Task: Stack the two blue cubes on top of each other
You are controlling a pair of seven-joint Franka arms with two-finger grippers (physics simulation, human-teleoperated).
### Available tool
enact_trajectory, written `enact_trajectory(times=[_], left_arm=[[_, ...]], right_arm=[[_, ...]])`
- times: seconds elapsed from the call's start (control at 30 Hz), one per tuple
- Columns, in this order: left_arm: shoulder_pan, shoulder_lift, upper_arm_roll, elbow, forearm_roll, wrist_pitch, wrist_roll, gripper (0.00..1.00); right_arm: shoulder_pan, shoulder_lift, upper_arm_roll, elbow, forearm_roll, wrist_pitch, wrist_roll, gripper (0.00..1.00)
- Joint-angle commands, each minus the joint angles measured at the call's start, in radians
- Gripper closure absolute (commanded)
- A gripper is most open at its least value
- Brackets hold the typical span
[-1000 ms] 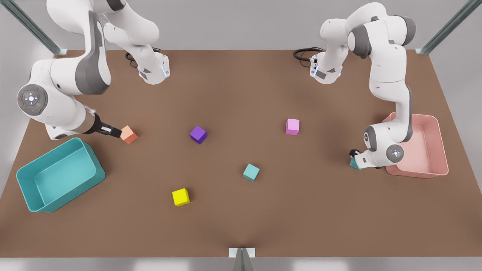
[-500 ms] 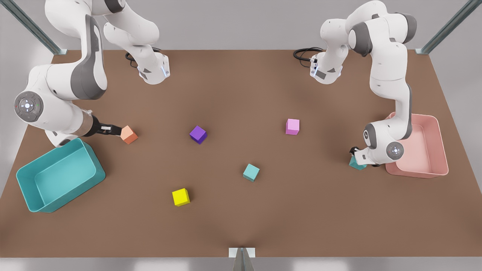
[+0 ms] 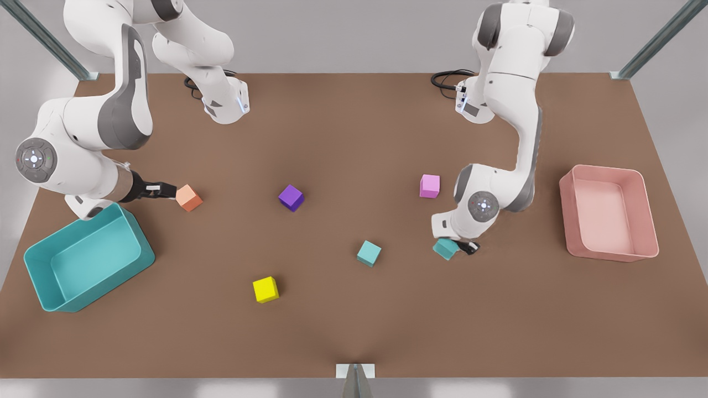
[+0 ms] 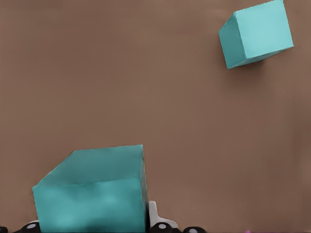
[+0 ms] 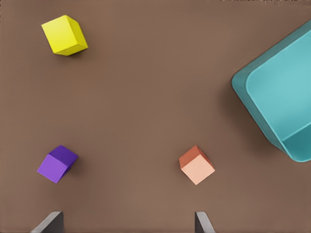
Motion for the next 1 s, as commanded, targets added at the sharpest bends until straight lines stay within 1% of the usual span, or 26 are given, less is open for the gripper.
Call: enact_trajectory(times=[0.0, 0.03, 0.1, 0.17, 0.23, 0.47, 0.57, 0.83, 0.97], left_arm=[[-0.084, 0.071, -0.002, 0.125, -0.114, -0.185, -1.033, 0.46], [-0.119, 0.112, -0.003, 0.181, -0.112, -0.185, -1.093, 0.46], [-0.131, 0.224, -0.028, 0.345, -0.112, -0.185, -1.237, 0.46], [-0.131, 0.296, -0.028, 0.445, -0.132, -0.199, -1.285, 0.46], [-0.125, 0.33, -0.026, 0.496, -0.14, -0.198, -1.308, 0.46], [-0.122, 0.359, -0.028, 0.519, -0.152, -0.215, -1.303, 0.45], [-0.118, 0.368, -0.054, 0.517, -0.157, -0.221, -1.302, 0.45], [-0.119, 0.396, -0.056, 0.55, -0.157, -0.215, -1.303, 0.45], [-0.116, 0.422, -0.056, 0.596, -0.155, -0.21, -1.302, 0.45]], right_arm=[[-0.002, 0.003, 0.002, 0.005, 0.0, 0.008, -0.078, 0.0], [-0.002, 0.001, 0.0, 0.01, -0.006, 0.013, -0.078, 0.0], [-0.002, 0.001, 0.002, 0.013, -0.01, 0.014, -0.078, 0.0], [-0.002, 0.001, 0.002, 0.013, -0.007, 0.014, -0.08, 0.0], [-0.002, 0.003, 0.002, 0.011, -0.006, 0.014, -0.081, 0.0], [-0.002, 0.009, 0.0, 0.01, -0.003, 0.017, -0.081, 0.0], [-0.002, 0.012, 0.002, 0.01, -0.001, 0.019, -0.081, 0.0], [-0.007, 0.017, 0.002, 0.01, 0.0, 0.022, -0.08, 0.0], [-0.007, 0.017, 0.0, 0.008, 0.002, 0.025, -0.078, 0.0]])
